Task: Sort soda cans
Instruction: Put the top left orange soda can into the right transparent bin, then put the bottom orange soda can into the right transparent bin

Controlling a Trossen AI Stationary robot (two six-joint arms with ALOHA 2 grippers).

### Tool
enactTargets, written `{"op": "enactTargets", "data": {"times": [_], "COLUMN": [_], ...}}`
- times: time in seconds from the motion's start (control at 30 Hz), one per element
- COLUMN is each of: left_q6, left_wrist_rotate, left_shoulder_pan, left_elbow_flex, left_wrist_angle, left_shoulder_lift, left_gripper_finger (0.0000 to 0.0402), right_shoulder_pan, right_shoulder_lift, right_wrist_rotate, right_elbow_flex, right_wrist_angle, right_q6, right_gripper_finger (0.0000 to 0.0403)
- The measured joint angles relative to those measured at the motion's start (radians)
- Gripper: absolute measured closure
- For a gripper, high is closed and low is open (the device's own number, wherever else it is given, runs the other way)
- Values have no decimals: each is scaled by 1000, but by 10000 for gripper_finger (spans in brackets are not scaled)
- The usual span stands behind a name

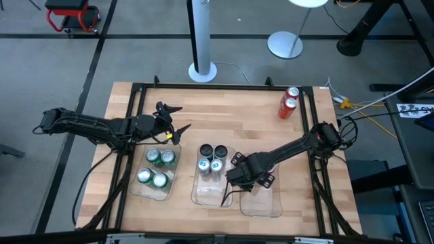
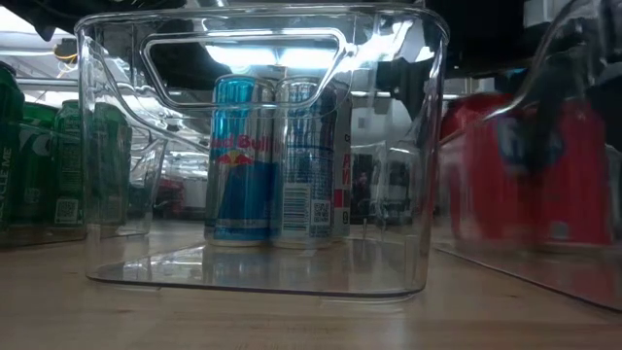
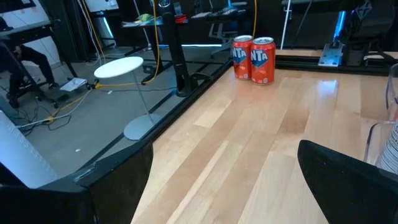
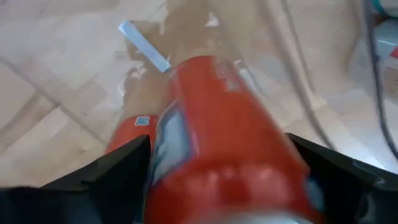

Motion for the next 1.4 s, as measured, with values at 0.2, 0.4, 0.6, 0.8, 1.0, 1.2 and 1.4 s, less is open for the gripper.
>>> {"op": "enactTargets", "data": {"times": [0.2,0.4,0.6,0.8,1.0,1.2,1.4], "left_q6": [0,0,0,0,9,16,9], "left_wrist_rotate": [0,0,0,0,0,0,0], "left_shoulder_pan": [0,0,0,0,0,0,0], "left_elbow_flex": [0,0,0,0,0,0,0], "left_wrist_angle": [1,1,1,0,0,11,3], "left_shoulder_lift": [0,0,0,0,0,0,0], "left_gripper_finger": [13,13,13,13,13,13,13], "right_shoulder_pan": [0,0,-6,-82,-211,-363,-512], "right_shoulder_lift": [0,0,-4,-95,-207,-275,-318], "right_wrist_rotate": [-9,34,95,177,304,396,403], "right_elbow_flex": [27,114,243,254,205,132,14], "right_wrist_angle": [-56,-136,-269,-297,-336,-335,-334], "right_q6": [1,10,12,15,31,16,-9], "right_gripper_finger": [20,18,19,30,41,45,45]}}
